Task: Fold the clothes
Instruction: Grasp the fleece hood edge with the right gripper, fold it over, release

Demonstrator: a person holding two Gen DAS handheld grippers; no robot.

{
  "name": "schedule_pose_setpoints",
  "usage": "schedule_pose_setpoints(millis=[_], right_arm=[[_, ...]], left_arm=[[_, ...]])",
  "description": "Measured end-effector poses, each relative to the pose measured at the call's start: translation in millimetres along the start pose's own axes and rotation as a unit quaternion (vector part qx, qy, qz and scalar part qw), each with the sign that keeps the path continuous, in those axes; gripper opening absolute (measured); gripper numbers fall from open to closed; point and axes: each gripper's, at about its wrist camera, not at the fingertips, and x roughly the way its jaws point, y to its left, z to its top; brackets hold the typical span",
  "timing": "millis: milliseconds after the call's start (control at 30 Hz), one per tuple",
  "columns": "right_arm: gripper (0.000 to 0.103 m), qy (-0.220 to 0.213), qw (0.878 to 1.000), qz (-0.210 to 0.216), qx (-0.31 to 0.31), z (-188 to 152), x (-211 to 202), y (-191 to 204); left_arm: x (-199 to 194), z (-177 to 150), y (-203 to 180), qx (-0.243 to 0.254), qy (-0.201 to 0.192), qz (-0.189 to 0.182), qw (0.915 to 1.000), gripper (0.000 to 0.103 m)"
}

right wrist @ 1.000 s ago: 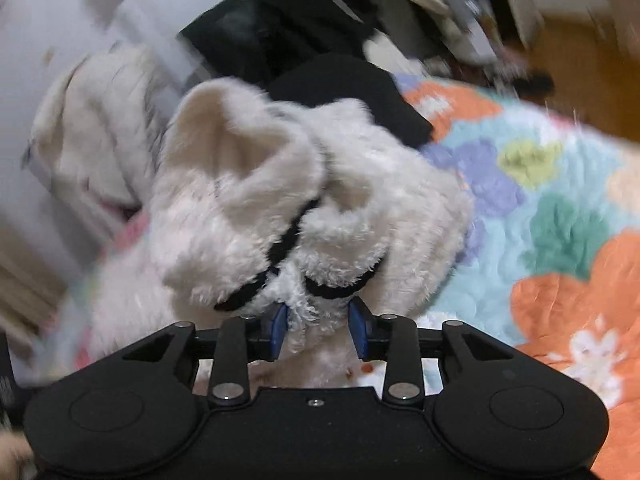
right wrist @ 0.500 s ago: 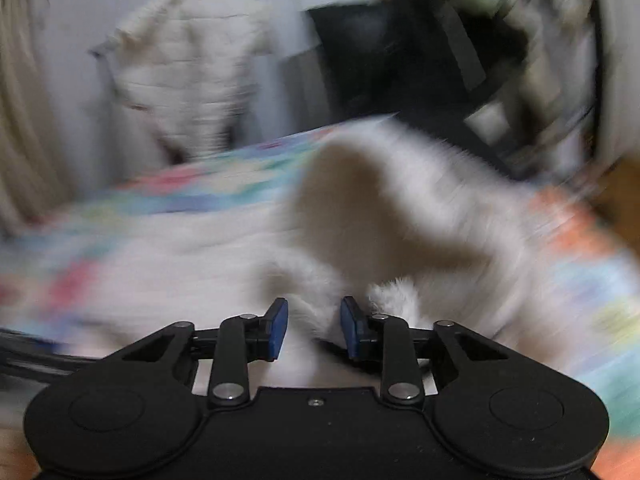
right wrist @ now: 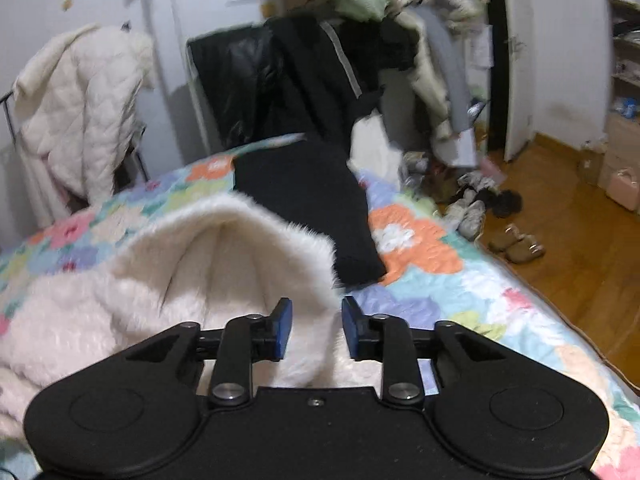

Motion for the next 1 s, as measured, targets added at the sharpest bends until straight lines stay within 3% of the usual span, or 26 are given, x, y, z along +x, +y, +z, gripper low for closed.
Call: schedule_pose_setpoints(millis=[67, 167, 233, 300, 367, 400, 433, 567, 667, 767, 800, 833, 900, 1000], right_arm=[[0.036, 0.010, 0.999, 0.026, -0.039, -5.1, 4.5, 16.4], [0.052, 0.024, 0.993, 0.064, -0.096, -12.8, 11.2, 41.0], [0.070, 0.034, 0.986, 0.089, -0.135, -17.9, 15.7, 57.5], [0.076, 0.043, 0.977, 0.114, -0.172, -23.0, 20.2, 73.9], [0.067, 0.050, 0.970, 0.133, -0.197, -26.0, 24.3, 84.5], [0.023, 0.048, 0.973, 0.132, -0.184, -23.5, 25.7, 79.0], [0.008, 0.047, 0.975, 0.131, -0.171, -21.0, 27.0, 73.5], [0.008, 0.021, 0.993, 0.071, -0.089, -6.9, 14.5, 27.1], [0.008, 0.057, 0.997, 0.032, -0.030, -12.9, 23.8, -12.0], [0.011, 0.096, 0.995, 0.032, 0.017, -24.9, 37.4, -33.3], [0.016, 0.093, 0.995, 0.028, 0.020, -24.0, 36.0, -33.3], [0.028, 0.090, 0.995, 0.023, 0.023, -23.2, 34.5, -33.3], [0.042, 0.082, 0.996, 0.015, 0.037, -18.2, 24.9, -32.0], [0.043, 0.050, 0.998, -0.007, 0.034, -9.4, -1.1, -19.5]], left_arm=[[1.2, 3.0, 2.6, 0.001, -0.003, 0.003, 1.0000, 0.095], [10.1, 3.7, 3.2, 0.004, 0.001, 0.008, 1.0000, 0.095], [15.8, 0.6, 0.0, 0.002, 0.007, 0.010, 0.9999, 0.095], [20.1, -3.3, -3.0, 0.000, 0.014, 0.008, 0.9999, 0.095], [22.5, -5.7, -4.6, 0.007, 0.019, 0.012, 0.9997, 0.095], [22.2, -5.7, -5.0, 0.012, 0.018, 0.016, 0.9996, 0.095], [21.1, -5.2, -5.0, 0.016, 0.016, 0.020, 0.9995, 0.095], [13.4, -3.2, -0.6, 0.022, 0.008, 0.026, 0.9994, 0.095], [11.9, -4.4, 4.6, 0.022, 0.013, 0.024, 0.9994, 0.095], [18.4, -6.3, 9.8, 0.012, 0.024, 0.017, 0.9995, 0.095], [20.7, -6.8, 11.3, 0.004, 0.026, 0.014, 0.9996, 0.095], [23.0, -7.4, 12.8, -0.004, 0.027, 0.011, 0.9996, 0.095], [26.6, -8.2, 15.1, -0.017, 0.029, 0.005, 0.9994, 0.095], [27.1, -8.8, 14.7, -0.023, 0.023, -0.002, 0.9995, 0.092]])
